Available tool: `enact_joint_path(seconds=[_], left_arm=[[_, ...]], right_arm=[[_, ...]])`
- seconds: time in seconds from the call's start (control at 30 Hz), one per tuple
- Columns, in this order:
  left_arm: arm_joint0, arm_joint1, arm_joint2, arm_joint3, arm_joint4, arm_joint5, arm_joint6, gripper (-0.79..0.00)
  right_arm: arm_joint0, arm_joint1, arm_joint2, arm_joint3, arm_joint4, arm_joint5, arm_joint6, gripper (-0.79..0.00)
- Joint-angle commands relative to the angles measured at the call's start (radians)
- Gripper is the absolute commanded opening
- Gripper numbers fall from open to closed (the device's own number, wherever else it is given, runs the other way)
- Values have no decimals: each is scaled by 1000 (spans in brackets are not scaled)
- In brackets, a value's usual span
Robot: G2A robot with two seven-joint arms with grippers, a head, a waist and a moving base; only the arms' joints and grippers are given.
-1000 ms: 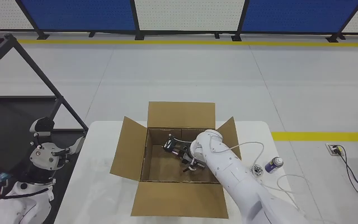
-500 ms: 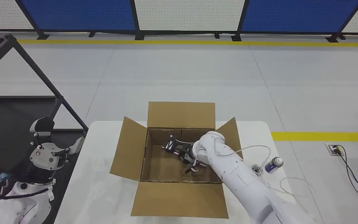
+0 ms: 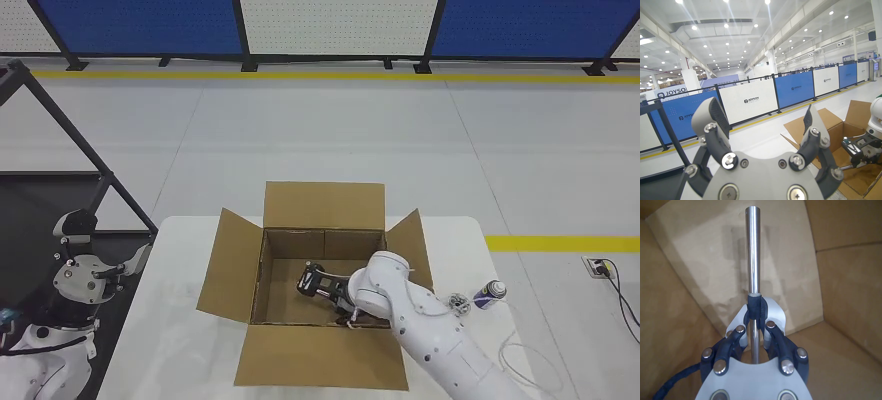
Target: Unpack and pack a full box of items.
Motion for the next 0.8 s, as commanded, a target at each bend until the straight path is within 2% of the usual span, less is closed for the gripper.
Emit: enact_joint_path(seconds=[0.0,0.3,0.77], left_arm=[[0,0,0,0,0,0,0,0],[0,0,0,0,0,0,0,0],[0,0,0,0,0,0,0,0]], right_arm=[[-34,15,32,-57,5,-9,50,-785],[-78,37,72,-146,-18,-8,46,-785],[-150,57,136,-291,-82,44,-150,-785]])
